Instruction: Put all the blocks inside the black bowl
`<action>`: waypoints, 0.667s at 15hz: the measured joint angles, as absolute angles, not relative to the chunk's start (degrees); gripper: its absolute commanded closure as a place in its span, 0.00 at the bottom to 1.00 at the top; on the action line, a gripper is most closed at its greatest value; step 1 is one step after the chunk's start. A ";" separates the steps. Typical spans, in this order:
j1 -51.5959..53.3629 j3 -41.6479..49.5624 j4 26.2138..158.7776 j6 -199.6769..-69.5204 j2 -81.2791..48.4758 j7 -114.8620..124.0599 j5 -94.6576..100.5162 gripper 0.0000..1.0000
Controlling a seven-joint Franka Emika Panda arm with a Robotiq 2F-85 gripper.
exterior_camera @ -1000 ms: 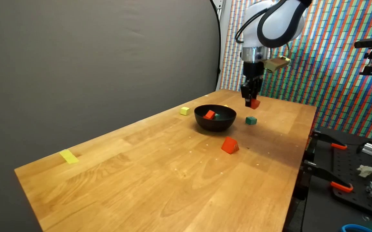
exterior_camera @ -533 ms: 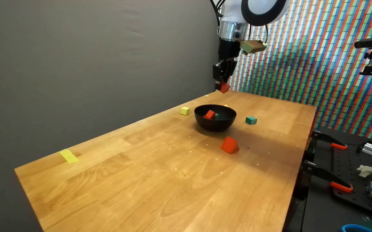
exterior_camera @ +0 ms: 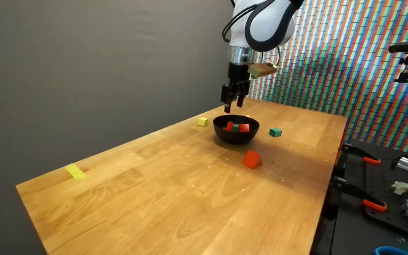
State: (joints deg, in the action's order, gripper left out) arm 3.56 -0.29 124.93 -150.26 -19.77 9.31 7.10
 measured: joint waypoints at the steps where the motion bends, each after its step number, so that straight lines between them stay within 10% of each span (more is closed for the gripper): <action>1: 3.50 -0.28 125.19 -151.26 -18.71 9.07 7.10 0.00; 10: 1.33 -1.14 131.88 -143.81 -2.53 -10.80 5.34 0.00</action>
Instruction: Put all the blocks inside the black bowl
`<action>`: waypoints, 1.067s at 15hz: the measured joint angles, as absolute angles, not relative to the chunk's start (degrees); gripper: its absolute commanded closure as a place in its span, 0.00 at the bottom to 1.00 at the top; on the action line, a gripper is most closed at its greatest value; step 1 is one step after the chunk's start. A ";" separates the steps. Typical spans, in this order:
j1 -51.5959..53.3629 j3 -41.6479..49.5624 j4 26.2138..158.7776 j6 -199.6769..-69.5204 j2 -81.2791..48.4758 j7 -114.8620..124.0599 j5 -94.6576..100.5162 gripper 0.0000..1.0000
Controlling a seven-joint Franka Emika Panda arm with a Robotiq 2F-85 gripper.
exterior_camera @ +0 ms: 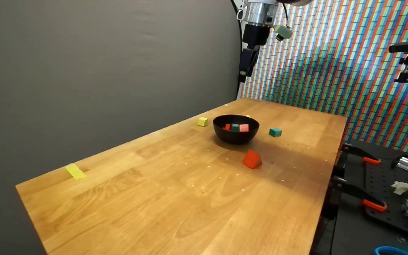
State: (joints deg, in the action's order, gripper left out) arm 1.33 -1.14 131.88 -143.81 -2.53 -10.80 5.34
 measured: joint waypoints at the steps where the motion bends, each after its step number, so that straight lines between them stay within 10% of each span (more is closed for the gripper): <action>1: 1.38 -1.17 131.85 -143.87 -3.18 -10.73 5.34 0.00; 16: 1.58 -1.40 103.56 -139.16 -30.17 -11.70 10.21 0.00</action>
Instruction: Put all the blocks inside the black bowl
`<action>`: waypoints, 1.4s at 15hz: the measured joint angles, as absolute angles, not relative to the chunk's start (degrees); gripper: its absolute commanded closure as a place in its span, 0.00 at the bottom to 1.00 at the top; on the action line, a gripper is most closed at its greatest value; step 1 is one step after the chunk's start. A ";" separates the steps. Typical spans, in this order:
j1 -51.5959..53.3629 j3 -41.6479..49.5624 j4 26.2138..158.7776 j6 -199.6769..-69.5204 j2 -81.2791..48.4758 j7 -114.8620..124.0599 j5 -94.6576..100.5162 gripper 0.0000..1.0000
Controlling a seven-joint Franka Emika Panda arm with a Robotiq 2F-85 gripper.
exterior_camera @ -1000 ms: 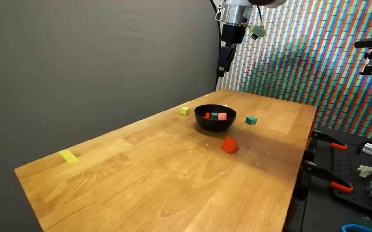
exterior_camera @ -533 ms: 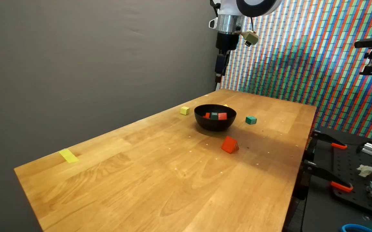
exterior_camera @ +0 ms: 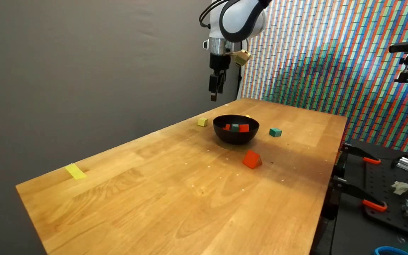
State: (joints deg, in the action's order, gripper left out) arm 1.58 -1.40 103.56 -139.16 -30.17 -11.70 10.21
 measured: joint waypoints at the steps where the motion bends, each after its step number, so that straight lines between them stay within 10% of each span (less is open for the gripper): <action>1: 1.58 -1.47 100.57 -138.21 -32.70 -11.70 9.79 0.00; 18: 2.87 -0.42 60.15 -116.78 -61.38 -5.98 9.38 0.01; 21: 3.08 -0.58 56.75 -113.46 -63.83 -5.66 8.21 0.32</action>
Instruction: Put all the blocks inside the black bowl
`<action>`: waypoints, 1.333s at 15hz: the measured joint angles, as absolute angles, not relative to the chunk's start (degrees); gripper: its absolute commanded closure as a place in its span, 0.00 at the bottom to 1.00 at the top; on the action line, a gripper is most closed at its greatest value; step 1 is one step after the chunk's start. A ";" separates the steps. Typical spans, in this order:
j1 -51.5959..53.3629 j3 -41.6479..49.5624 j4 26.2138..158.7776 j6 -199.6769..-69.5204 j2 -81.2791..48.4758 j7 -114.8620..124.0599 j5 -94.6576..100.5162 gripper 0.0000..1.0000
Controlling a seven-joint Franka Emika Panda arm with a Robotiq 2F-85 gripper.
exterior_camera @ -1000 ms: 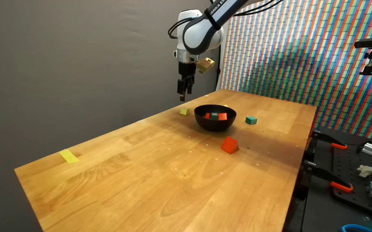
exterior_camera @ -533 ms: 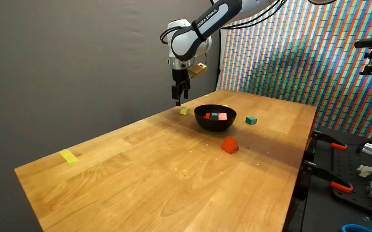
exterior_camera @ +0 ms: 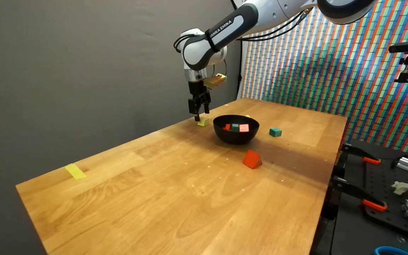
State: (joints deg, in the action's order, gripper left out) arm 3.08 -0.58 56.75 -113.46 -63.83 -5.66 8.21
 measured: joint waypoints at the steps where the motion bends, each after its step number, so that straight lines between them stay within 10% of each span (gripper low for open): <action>1: 3.15 -0.65 55.92 -112.44 -64.43 -5.49 7.71 0.39; 7: 3.14 -0.61 53.42 -109.27 -66.60 -2.95 6.36 0.83; 20: -0.74 -1.84 68.89 -104.27 -46.24 -4.31 1.99 0.78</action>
